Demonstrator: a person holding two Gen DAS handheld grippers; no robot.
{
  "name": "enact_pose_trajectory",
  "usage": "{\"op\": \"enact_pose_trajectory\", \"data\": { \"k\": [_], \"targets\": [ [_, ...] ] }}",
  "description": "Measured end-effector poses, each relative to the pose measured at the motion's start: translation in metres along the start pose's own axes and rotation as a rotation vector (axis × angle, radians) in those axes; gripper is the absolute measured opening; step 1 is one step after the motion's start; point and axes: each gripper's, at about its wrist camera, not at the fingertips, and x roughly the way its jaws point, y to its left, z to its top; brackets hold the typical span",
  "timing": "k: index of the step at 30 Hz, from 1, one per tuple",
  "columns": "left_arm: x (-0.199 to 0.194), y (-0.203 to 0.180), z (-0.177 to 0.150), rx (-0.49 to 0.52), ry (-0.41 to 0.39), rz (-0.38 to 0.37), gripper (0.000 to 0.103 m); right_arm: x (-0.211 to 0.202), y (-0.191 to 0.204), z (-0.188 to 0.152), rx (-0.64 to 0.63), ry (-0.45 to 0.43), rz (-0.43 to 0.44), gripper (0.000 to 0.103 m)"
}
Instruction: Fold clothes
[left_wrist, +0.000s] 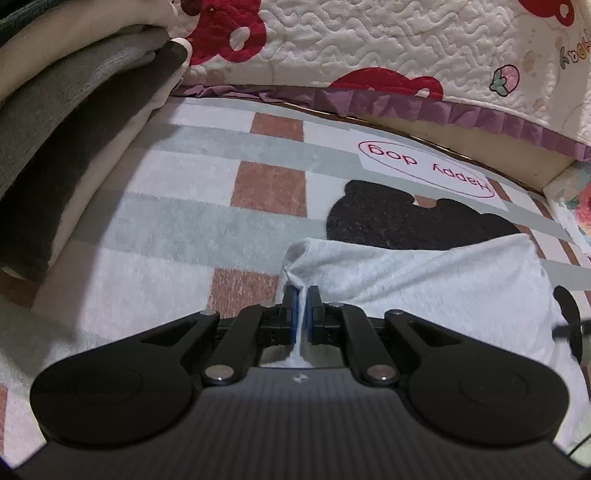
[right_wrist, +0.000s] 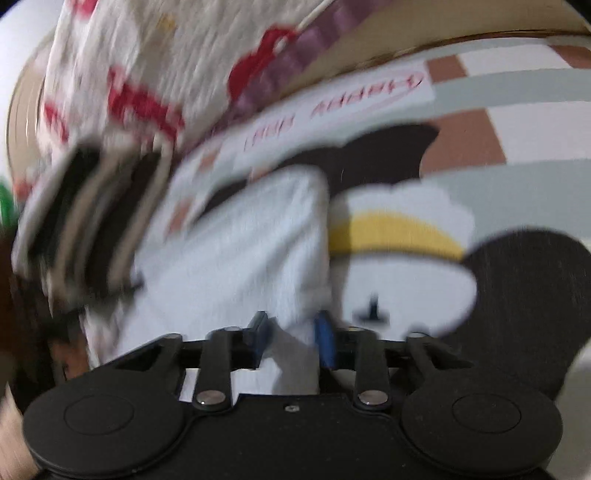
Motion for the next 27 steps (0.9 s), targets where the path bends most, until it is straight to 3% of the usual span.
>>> {"op": "enact_pose_trajectory", "data": {
  "k": [4, 5, 8, 9, 11, 12, 13, 14, 15, 16, 17, 20, 22, 24, 25, 26, 27],
  "targets": [
    [0.000, 0.001, 0.000, -0.011, 0.001, 0.005, 0.005, -0.019, 0.008, -0.024, -0.072, 0.035, -0.056, 0.008],
    [0.000, 0.002, 0.000, -0.014, 0.002, 0.006, 0.005, -0.023, 0.008, -0.030, -0.083, 0.045, -0.083, 0.001],
    [-0.001, 0.002, 0.001, -0.023, 0.003, 0.010, 0.006, -0.029, 0.008, -0.043, -0.098, 0.056, -0.118, 0.002],
    [-0.001, 0.002, 0.001, -0.024, 0.002, 0.012, 0.006, -0.030, 0.009, -0.045, -0.096, 0.050, -0.111, 0.008],
    [-0.022, -0.012, 0.006, 0.055, -0.094, 0.025, 0.006, -0.031, 0.010, -0.050, -0.093, 0.038, -0.099, 0.012],
    [-0.033, -0.019, 0.008, 0.094, -0.142, 0.032, 0.006, -0.031, 0.010, -0.052, -0.091, 0.032, -0.092, 0.022],
    [-0.043, -0.027, 0.011, 0.133, -0.189, 0.037, 0.011, -0.031, 0.011, -0.055, -0.089, 0.026, -0.086, 0.030],
    [-0.047, -0.036, 0.016, 0.150, -0.207, -0.005, 0.018, -0.032, 0.011, -0.057, -0.088, 0.020, -0.079, 0.042],
    [-0.050, -0.046, 0.021, 0.167, -0.225, -0.048, 0.024, -0.032, 0.012, -0.059, -0.086, 0.014, -0.073, 0.043],
    [-0.045, -0.062, 0.027, 0.193, -0.218, -0.114, 0.036, -0.033, 0.012, -0.062, -0.084, 0.008, -0.066, 0.043],
    [-0.035, -0.079, 0.031, 0.217, -0.197, -0.157, 0.042, -0.033, 0.013, -0.064, -0.082, 0.002, -0.060, 0.044],
    [0.011, -0.134, 0.036, 0.305, -0.077, -0.261, 0.042, -0.034, 0.014, -0.071, -0.077, -0.015, -0.040, 0.041],
    [0.051, -0.172, 0.035, 0.381, -0.012, -0.254, 0.042, -0.035, 0.014, -0.075, -0.073, -0.027, -0.026, 0.037],
    [0.084, -0.192, 0.035, 0.386, 0.036, -0.244, 0.042, -0.038, 0.009, -0.077, -0.074, -0.043, -0.015, 0.033],
    [0.100, -0.200, 0.037, 0.377, 0.063, -0.245, 0.039, -0.039, 0.008, -0.078, -0.075, -0.049, -0.011, 0.032],
    [0.110, -0.202, 0.038, 0.356, 0.092, -0.269, 0.017, -0.040, 0.006, -0.079, -0.074, -0.050, -0.001, 0.031],
    [0.119, -0.204, 0.039, 0.336, 0.121, -0.292, 0.015, -0.040, 0.005, -0.079, -0.073, -0.050, 0.008, 0.028]
  ]
}}
